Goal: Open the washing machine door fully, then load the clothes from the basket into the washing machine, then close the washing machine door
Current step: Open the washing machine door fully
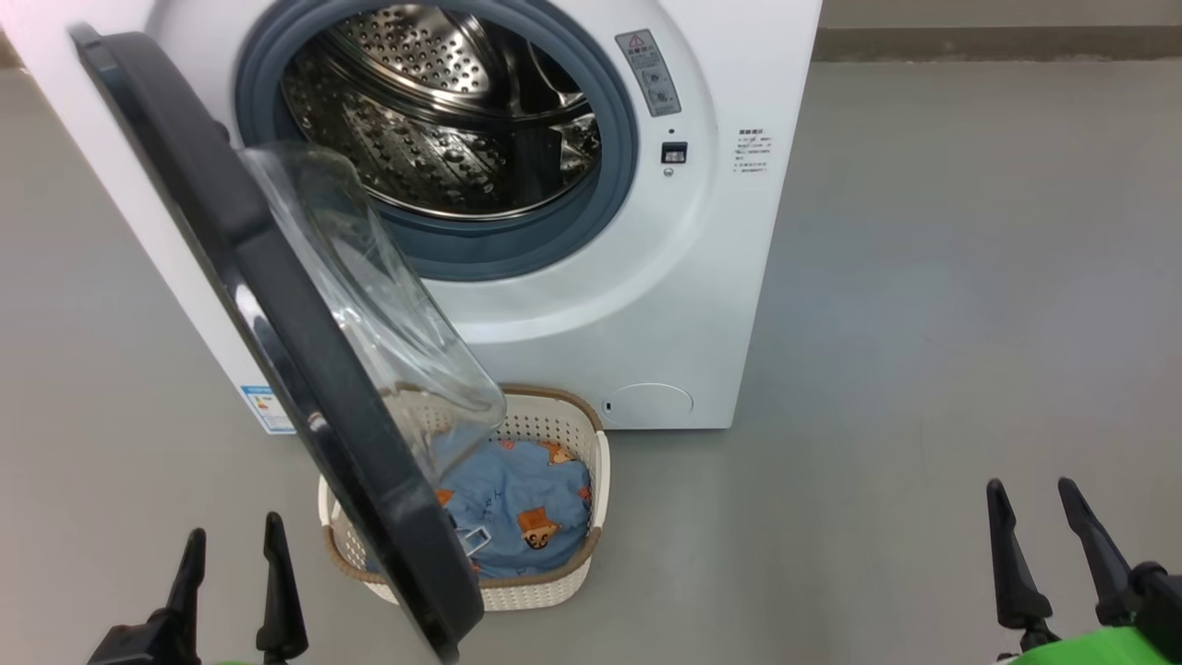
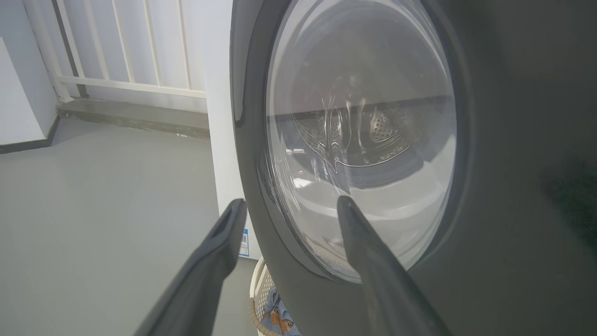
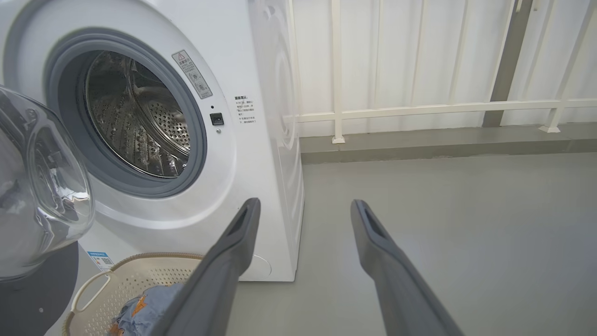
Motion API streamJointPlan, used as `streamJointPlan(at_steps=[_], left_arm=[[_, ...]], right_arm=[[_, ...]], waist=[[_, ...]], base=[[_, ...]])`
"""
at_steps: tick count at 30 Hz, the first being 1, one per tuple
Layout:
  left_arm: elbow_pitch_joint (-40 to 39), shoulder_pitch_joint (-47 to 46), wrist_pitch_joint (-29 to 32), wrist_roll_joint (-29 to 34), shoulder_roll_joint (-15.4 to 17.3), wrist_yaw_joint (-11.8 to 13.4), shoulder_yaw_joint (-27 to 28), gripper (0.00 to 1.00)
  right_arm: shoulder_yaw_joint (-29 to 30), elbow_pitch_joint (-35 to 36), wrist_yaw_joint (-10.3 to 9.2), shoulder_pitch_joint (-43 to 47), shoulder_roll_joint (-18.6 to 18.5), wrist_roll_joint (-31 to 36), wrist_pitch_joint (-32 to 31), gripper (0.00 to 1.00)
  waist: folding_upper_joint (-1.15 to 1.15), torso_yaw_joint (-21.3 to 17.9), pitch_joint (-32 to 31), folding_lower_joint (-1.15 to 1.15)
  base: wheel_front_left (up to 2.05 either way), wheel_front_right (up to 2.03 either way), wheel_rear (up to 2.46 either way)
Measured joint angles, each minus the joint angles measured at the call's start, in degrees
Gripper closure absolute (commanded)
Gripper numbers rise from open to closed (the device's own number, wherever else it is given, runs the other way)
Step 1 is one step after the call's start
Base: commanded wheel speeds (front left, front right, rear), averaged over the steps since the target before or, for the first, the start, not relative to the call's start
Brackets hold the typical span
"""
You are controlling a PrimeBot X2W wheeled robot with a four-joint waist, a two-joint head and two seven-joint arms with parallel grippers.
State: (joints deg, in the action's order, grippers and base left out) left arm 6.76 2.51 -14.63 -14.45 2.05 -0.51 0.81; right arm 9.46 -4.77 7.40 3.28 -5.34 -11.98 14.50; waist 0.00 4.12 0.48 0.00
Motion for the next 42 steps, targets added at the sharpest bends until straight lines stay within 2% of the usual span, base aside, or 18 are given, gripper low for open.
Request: streamJointPlan(at_steps=[17, 37, 38, 39, 42], left_arm=[[0.27, 0.42, 0.0, 0.14, 0.03, -1.26, 0.69, 0.0], [0.48, 1.05, 0.0, 0.51, 0.04, -1.8, 1.31, 0.0], [0.66, 1.05, 0.0, 0.36, 0.04, -1.79, 1.34, 0.53], [0.89, 1.05, 0.0, -0.01, 0.03, -1.78, 1.41, 1.0], [1.29, 1.05, 0.0, -0.15, 0.03, -1.77, 1.63, 1.0]], right_arm=[[2.45, -1.68, 0.0, 1.79, 1.65, 4.49, 0.0, 0.0], [3.08, -2.5, 0.0, 3.0, 2.74, 5.34, -0.01, 0.0], [3.08, -2.5, 0.0, 3.0, 2.75, 5.34, -0.01, 0.0], [3.08, -2.49, 0.0, 3.0, 2.77, 5.34, -0.01, 0.0], [3.15, -2.49, 0.0, 3.0, 2.82, 5.34, -0.01, 0.0]], waist=[[0.0, 0.56, -1.1, 0.0], [0.0, 0.42, -1.63, 0.0], [0.0, 0.44, -1.64, 0.0], [0.0, 0.46, -1.66, 0.0], [0.0, 0.53, -1.71, 0.0]], base=[[0.0, 0.0, 0.0], [0.0, 0.0, 0.0], [0.0, 0.0, 0.0], [0.0, 0.0, 0.0], [0.0, 0.0, 0.0]])
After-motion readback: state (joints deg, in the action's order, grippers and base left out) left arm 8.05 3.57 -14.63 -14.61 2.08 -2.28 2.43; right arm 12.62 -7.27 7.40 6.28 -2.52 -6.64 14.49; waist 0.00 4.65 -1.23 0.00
